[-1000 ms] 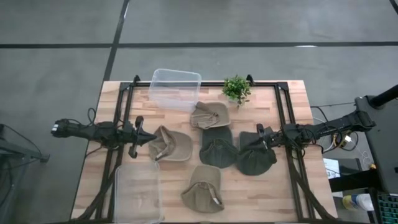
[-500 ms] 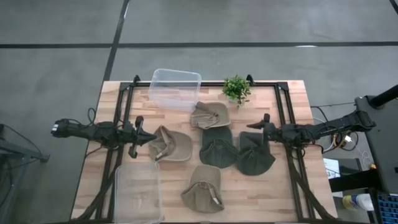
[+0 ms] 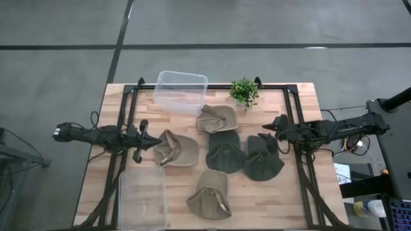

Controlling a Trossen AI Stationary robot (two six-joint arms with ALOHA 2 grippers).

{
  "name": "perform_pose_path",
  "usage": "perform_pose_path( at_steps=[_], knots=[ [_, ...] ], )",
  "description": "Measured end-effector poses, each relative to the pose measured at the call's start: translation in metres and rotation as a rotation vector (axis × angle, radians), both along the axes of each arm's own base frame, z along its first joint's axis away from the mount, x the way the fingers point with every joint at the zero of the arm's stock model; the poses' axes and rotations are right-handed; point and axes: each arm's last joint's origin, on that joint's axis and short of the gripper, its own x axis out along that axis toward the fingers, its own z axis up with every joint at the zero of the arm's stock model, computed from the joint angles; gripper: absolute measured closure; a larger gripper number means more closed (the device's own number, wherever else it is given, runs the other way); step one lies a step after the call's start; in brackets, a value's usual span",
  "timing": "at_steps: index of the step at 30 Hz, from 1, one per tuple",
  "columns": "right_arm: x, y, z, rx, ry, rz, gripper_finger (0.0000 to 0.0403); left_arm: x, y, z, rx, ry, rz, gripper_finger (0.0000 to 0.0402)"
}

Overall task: Pick & Place hat
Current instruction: Put the right black cap in the top transparent bin

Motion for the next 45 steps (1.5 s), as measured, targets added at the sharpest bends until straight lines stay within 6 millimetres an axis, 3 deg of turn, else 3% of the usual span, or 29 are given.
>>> perform_pose_path(
  at_steps=[6, 11, 22, 34, 45],
  knots=[
    [-0.003, 0.000, 0.026, 0.053, 0.167, -0.066, 0.0178, 0.000, 0.000, 0.000, 0.000, 0.001, 0.000, 0.0401],
    [-0.006, 0.001, 0.029, 0.202, 0.342, -0.173, 0.0179, 0.000, 0.000, 0.000, 0.000, 0.000, 0.000, 0.0401],
    [0.011, 0.011, 0.013, 0.483, 0.616, -0.286, 0.0166, 0.000, 0.000, 0.000, 0.000, 0.000, 0.000, 0.0401],
    [0.034, 0.015, -0.014, 0.556, 0.803, -0.454, 0.0175, 0.000, 0.000, 0.000, 0.000, 0.000, 0.000, 0.0401],
    [0.050, 0.018, -0.034, 0.593, 0.886, -0.494, 0.0183, 0.000, 0.000, 0.000, 0.000, 0.000, 0.000, 0.0401]
  ],
)
